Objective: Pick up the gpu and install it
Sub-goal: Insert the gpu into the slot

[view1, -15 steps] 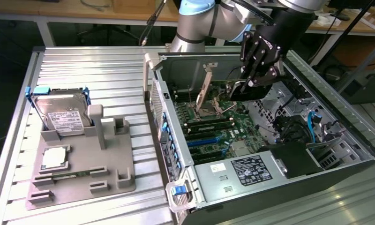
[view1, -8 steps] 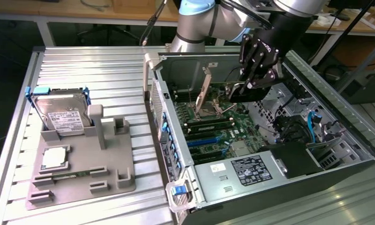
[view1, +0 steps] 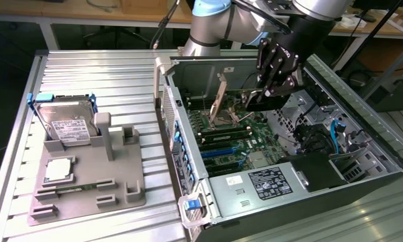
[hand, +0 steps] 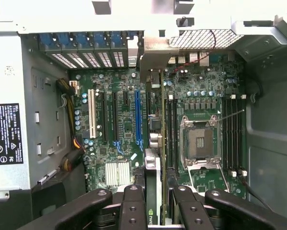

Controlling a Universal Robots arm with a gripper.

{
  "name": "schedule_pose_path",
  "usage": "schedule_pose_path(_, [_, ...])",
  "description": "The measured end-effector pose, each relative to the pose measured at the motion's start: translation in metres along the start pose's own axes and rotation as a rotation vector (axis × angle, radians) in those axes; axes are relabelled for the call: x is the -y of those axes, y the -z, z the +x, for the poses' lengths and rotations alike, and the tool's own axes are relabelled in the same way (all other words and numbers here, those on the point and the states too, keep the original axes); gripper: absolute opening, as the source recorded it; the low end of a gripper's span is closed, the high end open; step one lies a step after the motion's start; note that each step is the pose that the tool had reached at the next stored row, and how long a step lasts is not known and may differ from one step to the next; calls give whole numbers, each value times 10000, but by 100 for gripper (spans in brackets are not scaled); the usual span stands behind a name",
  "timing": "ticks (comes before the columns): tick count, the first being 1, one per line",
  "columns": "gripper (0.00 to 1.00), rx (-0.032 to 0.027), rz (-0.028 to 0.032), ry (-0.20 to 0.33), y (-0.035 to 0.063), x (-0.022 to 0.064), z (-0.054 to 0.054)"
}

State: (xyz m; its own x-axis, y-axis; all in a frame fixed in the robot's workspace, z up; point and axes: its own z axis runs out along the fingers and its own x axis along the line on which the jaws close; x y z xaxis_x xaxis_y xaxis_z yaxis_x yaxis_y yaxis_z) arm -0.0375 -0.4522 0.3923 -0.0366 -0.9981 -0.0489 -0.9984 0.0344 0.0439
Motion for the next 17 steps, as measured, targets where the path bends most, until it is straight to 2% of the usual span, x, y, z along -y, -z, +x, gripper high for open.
schedule_pose_path(17, [27, 15, 0, 1, -48, 2, 2])
